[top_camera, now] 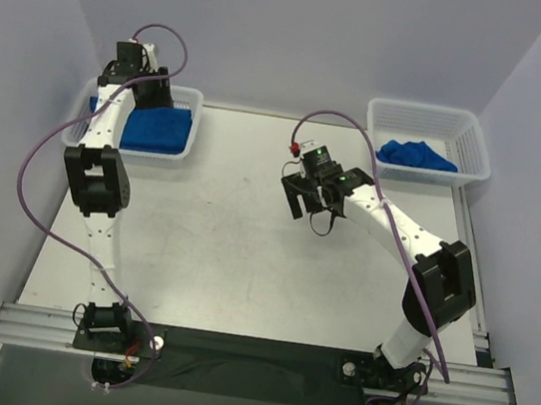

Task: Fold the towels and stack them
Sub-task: Neatly place the folded towel into the bin

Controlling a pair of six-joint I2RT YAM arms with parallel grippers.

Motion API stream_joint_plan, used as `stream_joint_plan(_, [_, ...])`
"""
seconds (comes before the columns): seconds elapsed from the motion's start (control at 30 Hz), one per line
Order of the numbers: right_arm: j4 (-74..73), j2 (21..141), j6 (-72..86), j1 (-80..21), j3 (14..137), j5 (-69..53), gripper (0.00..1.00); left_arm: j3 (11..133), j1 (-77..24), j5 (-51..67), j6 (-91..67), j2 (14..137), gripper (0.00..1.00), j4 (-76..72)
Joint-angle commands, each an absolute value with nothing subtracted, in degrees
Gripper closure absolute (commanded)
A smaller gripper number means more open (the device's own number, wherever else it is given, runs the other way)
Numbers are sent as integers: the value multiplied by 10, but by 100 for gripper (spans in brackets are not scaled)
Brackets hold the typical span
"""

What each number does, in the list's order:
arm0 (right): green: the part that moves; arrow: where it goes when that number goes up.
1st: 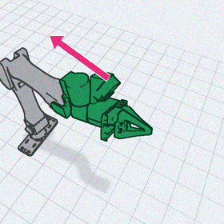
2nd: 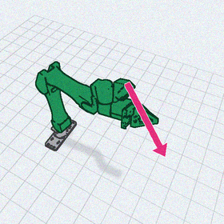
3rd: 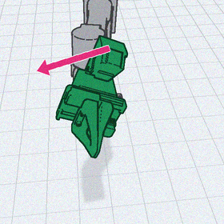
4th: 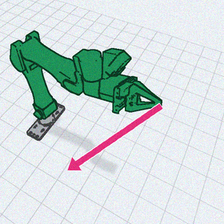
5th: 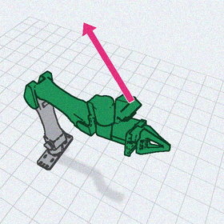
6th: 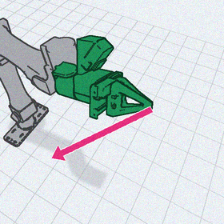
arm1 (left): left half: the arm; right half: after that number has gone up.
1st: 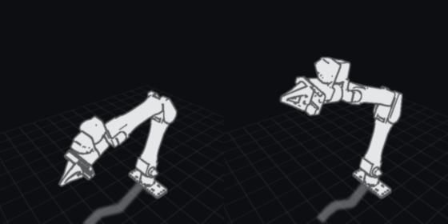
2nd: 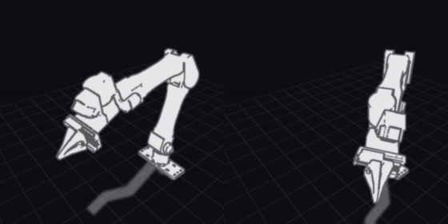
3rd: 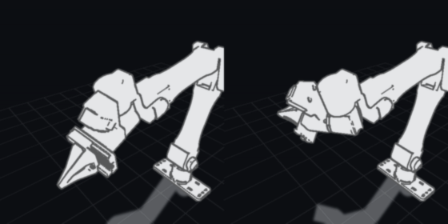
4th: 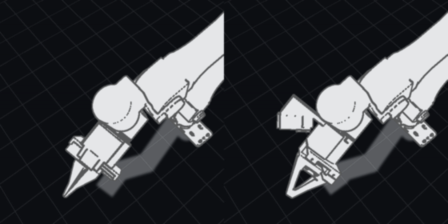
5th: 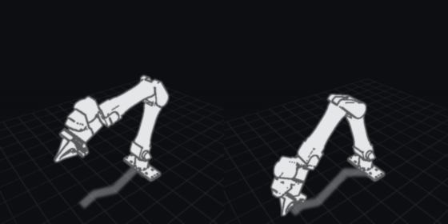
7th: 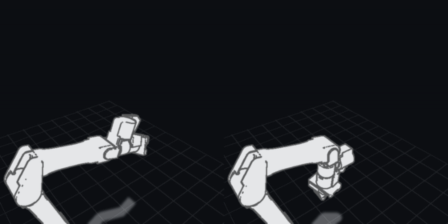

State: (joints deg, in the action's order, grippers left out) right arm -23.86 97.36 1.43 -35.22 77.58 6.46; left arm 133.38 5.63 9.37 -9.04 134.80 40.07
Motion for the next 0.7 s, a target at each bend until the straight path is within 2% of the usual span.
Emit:
stream_joint_plan(0.0, [-256,948,15,-348,769,62,20,1329,62,116,-104,1377,35,388])
stream_joint_plan(0.33, [-256,957,18,-346,767,62,20,1291,35,107,-134,1412,37,340])
stream_joint_plan(0.67, [-256,962,25,-340,766,62,20,1203,15,64,-146,1376,38,261])
